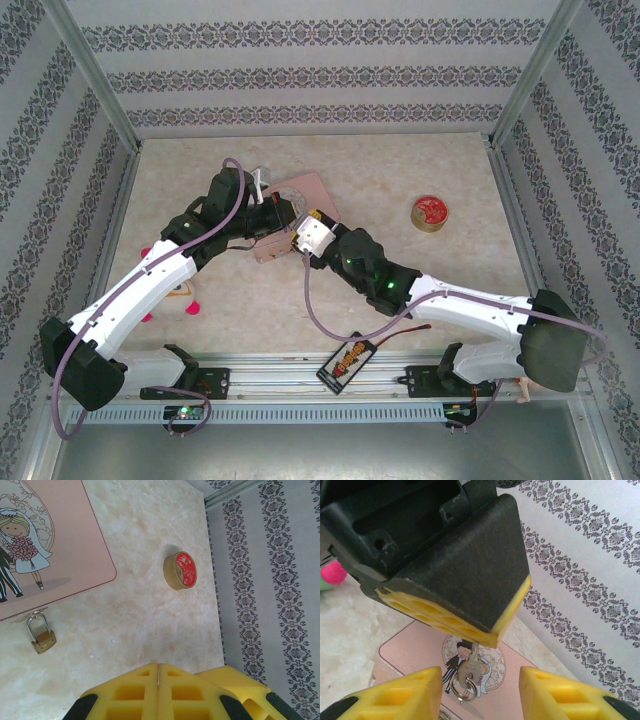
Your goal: Unlock the padlock with the key
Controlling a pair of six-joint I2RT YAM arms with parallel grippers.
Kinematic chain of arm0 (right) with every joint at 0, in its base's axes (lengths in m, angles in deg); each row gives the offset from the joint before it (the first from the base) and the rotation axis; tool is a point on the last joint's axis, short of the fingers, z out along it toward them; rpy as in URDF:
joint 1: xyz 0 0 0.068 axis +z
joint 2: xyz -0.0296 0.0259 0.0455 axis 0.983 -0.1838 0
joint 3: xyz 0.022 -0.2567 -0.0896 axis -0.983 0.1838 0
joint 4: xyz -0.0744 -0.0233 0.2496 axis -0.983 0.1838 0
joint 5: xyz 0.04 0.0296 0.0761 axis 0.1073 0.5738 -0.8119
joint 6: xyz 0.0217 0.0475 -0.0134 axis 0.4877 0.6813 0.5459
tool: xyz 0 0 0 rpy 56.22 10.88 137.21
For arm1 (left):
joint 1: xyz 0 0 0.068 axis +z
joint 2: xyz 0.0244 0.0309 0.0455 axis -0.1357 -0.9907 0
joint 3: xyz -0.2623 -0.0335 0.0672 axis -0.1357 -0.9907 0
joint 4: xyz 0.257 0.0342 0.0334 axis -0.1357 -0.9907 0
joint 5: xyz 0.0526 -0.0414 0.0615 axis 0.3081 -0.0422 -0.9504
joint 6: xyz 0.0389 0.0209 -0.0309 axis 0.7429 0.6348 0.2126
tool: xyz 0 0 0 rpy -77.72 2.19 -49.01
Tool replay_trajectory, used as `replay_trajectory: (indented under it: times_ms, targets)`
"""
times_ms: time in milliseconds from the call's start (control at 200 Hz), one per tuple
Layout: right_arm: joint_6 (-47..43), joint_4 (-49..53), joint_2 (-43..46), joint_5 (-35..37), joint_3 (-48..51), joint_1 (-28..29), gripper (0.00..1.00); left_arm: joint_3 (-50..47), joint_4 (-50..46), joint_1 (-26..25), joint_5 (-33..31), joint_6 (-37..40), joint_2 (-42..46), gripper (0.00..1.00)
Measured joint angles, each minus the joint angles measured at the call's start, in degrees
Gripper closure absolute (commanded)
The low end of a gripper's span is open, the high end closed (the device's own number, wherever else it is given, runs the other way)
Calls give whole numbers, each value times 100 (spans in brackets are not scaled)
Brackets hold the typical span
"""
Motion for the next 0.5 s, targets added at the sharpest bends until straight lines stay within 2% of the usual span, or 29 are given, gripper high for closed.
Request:
replay_trajectory:
  times_ms: [170, 500]
  targets:
    - [-20, -17, -68, 0, -42, 0, 65, 0, 0, 0, 2, -2, 0, 100]
    - [-20, -42, -195, 74, -72, 0, 70, 0, 0, 0, 52, -63, 0, 100]
